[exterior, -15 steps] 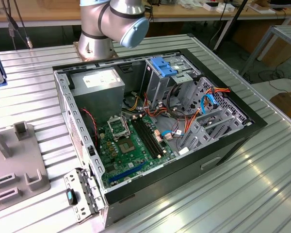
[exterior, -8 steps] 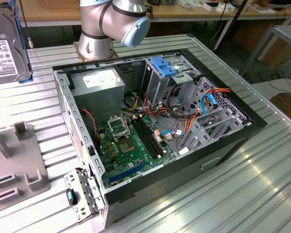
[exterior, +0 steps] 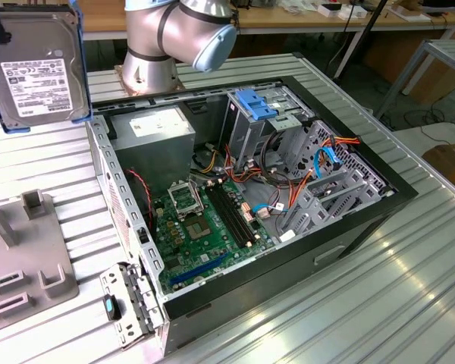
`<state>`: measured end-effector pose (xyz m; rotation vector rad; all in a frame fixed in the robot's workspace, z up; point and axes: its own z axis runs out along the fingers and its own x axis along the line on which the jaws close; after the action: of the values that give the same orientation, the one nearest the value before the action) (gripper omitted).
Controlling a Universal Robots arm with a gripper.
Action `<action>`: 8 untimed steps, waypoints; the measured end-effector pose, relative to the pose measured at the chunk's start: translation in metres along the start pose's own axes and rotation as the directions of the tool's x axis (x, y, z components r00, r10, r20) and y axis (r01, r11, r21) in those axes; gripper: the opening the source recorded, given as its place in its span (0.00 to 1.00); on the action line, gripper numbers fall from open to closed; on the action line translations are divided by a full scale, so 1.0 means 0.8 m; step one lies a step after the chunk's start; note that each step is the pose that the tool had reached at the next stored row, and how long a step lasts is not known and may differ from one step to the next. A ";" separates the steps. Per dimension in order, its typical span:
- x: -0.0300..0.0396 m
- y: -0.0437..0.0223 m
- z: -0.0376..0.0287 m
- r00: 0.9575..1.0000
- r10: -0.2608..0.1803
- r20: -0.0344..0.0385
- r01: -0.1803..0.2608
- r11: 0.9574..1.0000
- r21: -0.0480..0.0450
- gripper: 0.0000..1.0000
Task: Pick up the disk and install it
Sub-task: 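Pick up the disk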
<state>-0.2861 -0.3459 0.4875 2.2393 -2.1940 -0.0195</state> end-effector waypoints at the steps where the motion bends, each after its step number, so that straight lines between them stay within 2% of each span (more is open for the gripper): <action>1: 0.0001 -0.0058 0.0000 1.000 0.000 0.000 0.000 1.000 0.000 0.37; 2: 0.0003 -0.0134 -0.0001 1.000 0.000 0.000 0.000 1.000 0.000 0.37; 6: 0.0007 -0.0315 -0.0004 1.000 0.000 0.000 0.000 1.000 0.000 0.37; 8: 0.0010 -0.0473 -0.0006 1.000 0.000 0.000 0.000 1.000 0.000 0.37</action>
<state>-0.2483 -0.3459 0.4874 2.2394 -2.1940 -0.0195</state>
